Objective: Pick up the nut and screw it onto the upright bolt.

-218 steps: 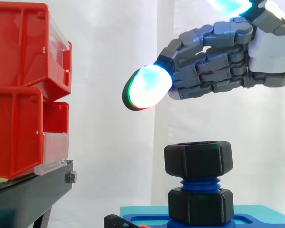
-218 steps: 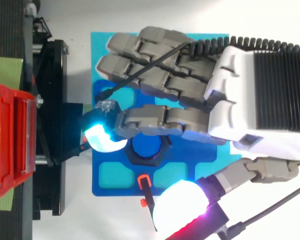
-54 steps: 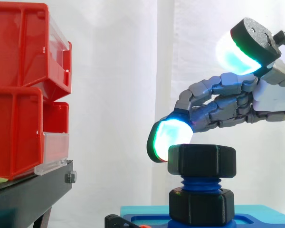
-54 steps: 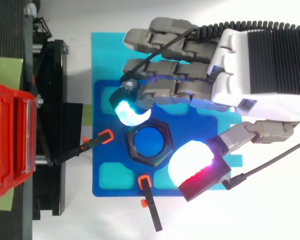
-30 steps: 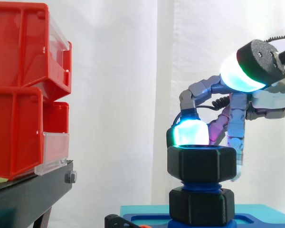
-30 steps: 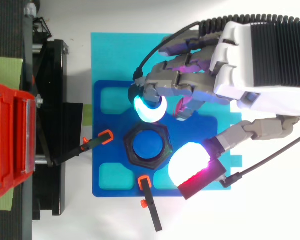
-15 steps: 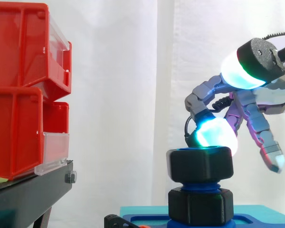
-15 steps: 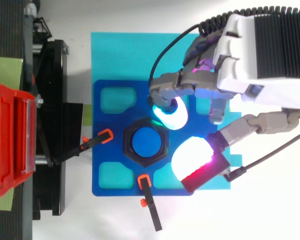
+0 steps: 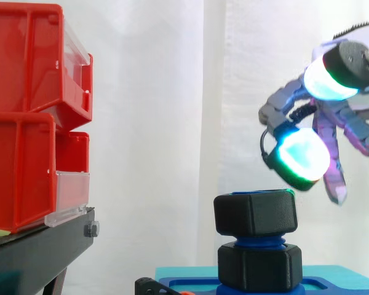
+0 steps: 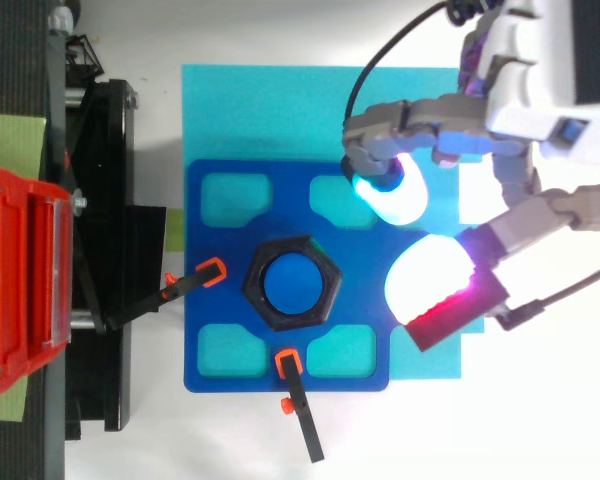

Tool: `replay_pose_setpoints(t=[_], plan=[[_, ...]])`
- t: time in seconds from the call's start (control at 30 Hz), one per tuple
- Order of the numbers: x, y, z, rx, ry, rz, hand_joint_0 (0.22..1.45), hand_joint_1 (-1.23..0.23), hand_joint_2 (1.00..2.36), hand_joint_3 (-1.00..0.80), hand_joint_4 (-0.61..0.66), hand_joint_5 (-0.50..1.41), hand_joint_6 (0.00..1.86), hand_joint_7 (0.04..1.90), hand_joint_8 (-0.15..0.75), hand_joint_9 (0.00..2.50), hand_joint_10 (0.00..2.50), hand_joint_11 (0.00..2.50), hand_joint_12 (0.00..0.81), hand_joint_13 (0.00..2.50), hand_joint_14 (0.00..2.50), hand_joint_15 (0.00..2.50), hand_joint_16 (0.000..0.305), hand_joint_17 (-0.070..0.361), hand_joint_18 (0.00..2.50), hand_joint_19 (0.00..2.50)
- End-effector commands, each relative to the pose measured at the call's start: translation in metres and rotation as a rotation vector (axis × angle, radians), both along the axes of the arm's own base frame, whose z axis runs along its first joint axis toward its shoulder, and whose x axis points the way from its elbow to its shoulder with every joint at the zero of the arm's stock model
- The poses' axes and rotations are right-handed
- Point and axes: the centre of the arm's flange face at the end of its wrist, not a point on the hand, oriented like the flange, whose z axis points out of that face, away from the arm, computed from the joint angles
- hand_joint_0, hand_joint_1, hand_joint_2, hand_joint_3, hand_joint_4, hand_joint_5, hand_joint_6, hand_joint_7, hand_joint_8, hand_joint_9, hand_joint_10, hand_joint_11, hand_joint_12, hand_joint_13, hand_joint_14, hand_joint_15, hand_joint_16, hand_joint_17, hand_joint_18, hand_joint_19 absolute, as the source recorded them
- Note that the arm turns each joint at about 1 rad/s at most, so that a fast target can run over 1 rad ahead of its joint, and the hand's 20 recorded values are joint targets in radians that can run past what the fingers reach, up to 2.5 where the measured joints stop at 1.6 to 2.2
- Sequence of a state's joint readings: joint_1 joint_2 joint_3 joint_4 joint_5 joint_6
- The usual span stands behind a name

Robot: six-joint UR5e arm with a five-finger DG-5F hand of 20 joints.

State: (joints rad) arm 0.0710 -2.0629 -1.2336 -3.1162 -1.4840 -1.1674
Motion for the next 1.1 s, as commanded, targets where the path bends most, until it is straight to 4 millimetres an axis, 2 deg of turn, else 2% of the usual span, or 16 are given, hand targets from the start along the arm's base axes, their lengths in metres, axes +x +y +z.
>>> replay_pose_setpoints(t=[0.0, 0.07, 0.1, 0.17, 0.23, 0.33, 0.4, 0.5, 0.53, 0.57, 0.7, 0.9, 1.03, 1.07], plan=[[-0.006, -0.001, 0.016, 0.000, -0.019, -0.001, 0.47, -0.23, 1.00, -0.50, 0.08, 0.07, 0.50, 1.28, 0.169, 1.79, 0.01, 0.25, 0.236, 1.25, 0.01, 0.19, 0.040, 0.091, 1.05, 0.52], [-0.007, -0.001, 0.023, 0.002, -0.031, 0.002, 0.46, -0.22, 1.00, -0.50, 0.12, 0.04, 0.50, 1.21, 0.192, 1.74, 0.01, 0.26, 0.253, 1.22, 0.01, 0.19, 0.041, 0.093, 1.01, 0.53], [-0.006, -0.001, 0.026, 0.003, -0.037, 0.002, 0.46, -0.22, 1.00, -0.50, 0.16, 0.02, 0.51, 1.11, 0.195, 1.67, 0.01, 0.25, 0.260, 1.17, 0.01, 0.20, 0.043, 0.096, 0.98, 0.53], [-0.003, -0.003, 0.042, 0.004, -0.053, -0.001, 0.46, -0.22, 1.00, -0.50, 0.18, -0.02, 0.50, 0.99, 0.200, 1.60, 0.01, 0.25, 0.273, 1.10, 0.01, 0.19, 0.045, 0.101, 0.93, 0.54], [-0.003, -0.004, 0.048, 0.003, -0.054, -0.001, 0.46, -0.22, 1.00, -0.50, 0.18, -0.05, 0.50, 0.91, 0.204, 1.48, 0.01, 0.24, 0.291, 1.01, 0.01, 0.18, 0.047, 0.105, 0.88, 0.54], [-0.002, -0.004, 0.054, 0.004, -0.063, 0.005, 0.44, -0.22, 1.00, -0.50, 0.15, -0.11, 0.50, 0.77, 0.228, 1.17, 0.00, 0.12, 0.322, 0.77, 0.01, 0.14, 0.052, 0.116, 0.68, 0.52], [0.000, -0.003, 0.054, 0.005, -0.069, 0.010, 0.44, -0.22, 1.00, -0.50, 0.10, -0.17, 0.50, 0.66, 0.226, 0.79, 0.00, 0.00, 0.343, 0.56, 0.00, 0.06, 0.054, 0.121, 0.45, 0.43], [0.011, 0.002, 0.040, 0.008, -0.088, 0.023, 0.43, -0.21, 1.00, -0.50, 0.07, -0.20, 0.50, 0.60, 0.221, 0.56, 0.00, 0.00, 0.360, 0.25, 0.00, 0.00, 0.055, 0.124, 0.09, 0.21], [0.014, 0.004, 0.038, 0.011, -0.095, 0.028, 0.42, -0.20, 1.00, -0.50, 0.07, -0.20, 0.50, 0.59, 0.219, 0.52, 0.00, 0.00, 0.364, 0.20, 0.00, 0.00, 0.055, 0.125, 0.03, 0.18], [0.022, 0.006, 0.027, 0.015, -0.104, 0.037, 0.42, -0.19, 1.00, -0.50, 0.05, -0.22, 0.50, 0.57, 0.213, 0.41, 0.00, 0.00, 0.364, 0.13, 0.00, 0.00, 0.055, 0.123, 0.00, 0.11], [0.035, 0.012, 0.010, 0.042, -0.129, 0.051, 0.42, -0.15, 1.00, -0.50, 0.04, -0.23, 0.50, 0.55, 0.195, 0.23, 0.00, 0.00, 0.361, 0.00, 0.00, 0.00, 0.055, 0.124, 0.00, 0.05], [0.035, 0.023, -0.001, 0.040, -0.131, 0.063, 0.42, -0.12, 1.00, -0.50, 0.04, -0.23, 0.50, 0.55, 0.197, 0.18, 0.00, 0.00, 0.367, 0.00, 0.00, 0.00, 0.056, 0.127, 0.00, 0.02], [0.033, 0.032, -0.029, 0.047, -0.163, 0.074, 0.42, -0.11, 1.00, -0.50, 0.04, -0.23, 0.50, 0.55, 0.196, 0.17, 0.00, 0.00, 0.370, 0.00, 0.00, 0.00, 0.057, 0.129, 0.00, 0.01], [0.033, 0.032, -0.029, 0.047, -0.163, 0.074, 0.42, -0.11, 1.00, -0.50, 0.04, -0.23, 0.50, 0.55, 0.196, 0.17, 0.00, 0.00, 0.370, 0.00, 0.00, 0.00, 0.057, 0.129, 0.00, 0.00]])
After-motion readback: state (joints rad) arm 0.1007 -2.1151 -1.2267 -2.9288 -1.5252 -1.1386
